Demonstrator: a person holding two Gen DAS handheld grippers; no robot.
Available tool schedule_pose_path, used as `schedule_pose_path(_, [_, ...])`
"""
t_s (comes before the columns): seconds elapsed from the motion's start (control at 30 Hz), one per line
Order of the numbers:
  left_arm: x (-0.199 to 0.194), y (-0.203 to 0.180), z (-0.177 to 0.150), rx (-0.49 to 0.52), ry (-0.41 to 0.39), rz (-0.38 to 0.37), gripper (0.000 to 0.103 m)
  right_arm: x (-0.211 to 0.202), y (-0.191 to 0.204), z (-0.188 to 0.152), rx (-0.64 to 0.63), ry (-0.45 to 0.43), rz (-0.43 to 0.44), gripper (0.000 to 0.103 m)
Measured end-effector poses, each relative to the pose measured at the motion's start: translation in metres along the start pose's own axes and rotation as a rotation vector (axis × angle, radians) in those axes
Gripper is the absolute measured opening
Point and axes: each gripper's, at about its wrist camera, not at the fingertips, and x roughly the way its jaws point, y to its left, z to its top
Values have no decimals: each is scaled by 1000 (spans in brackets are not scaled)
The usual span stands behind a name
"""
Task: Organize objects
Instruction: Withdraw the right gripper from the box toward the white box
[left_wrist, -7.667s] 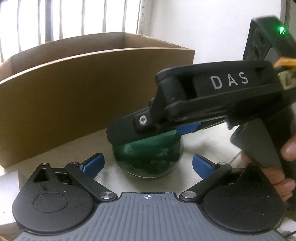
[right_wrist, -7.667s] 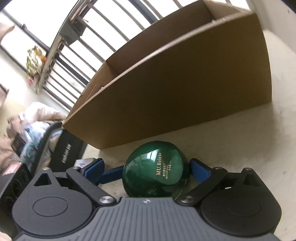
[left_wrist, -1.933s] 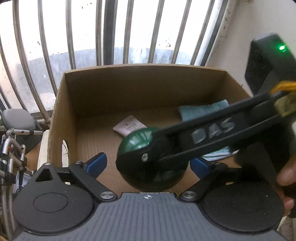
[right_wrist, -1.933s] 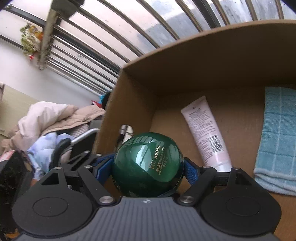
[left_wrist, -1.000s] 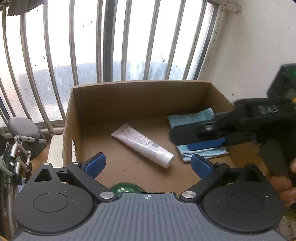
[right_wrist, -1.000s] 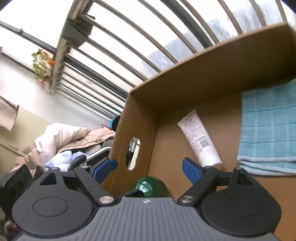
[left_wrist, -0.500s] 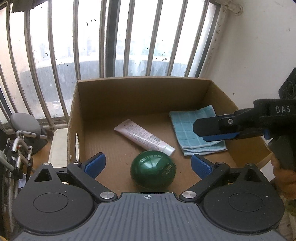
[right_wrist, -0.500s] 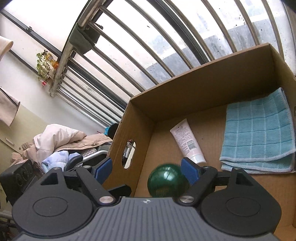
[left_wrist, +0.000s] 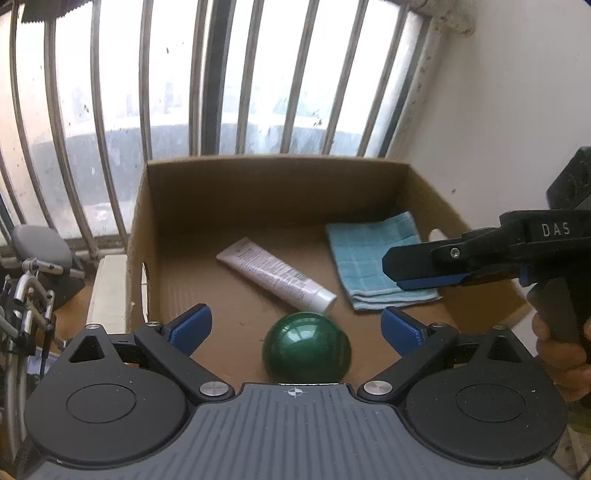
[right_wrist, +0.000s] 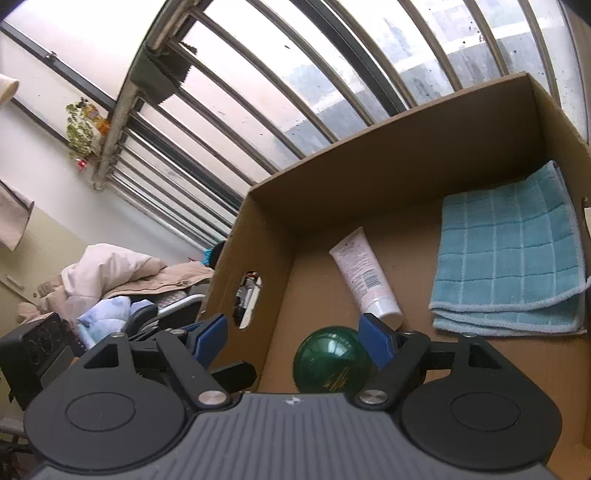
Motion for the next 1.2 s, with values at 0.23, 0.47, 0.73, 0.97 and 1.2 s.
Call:
schedule_pose_path(0.23, [-67, 6, -35, -36, -126, -87, 100, -37, 20, -34, -59, -68, 99, 82])
schedule_pose_path(0.47, [-104, 18, -89, -100, -204, -40, 102, -58, 38, -89, -100, -126, 194, 82])
schedule_pose_path(0.73, [-109, 32, -134, -147, -214, 101, 102, -33, 34, -142, -41, -90, 199, 82])
schedule_pose_path(0.97, [-105, 51, -150, -165, -191, 158, 102, 8, 28, -159, 35, 3, 166, 81])
schedule_pose_path(1.2, [-102, 68, -159, -224, -182, 126, 103, 47, 32, -169, 79, 89, 177, 78])
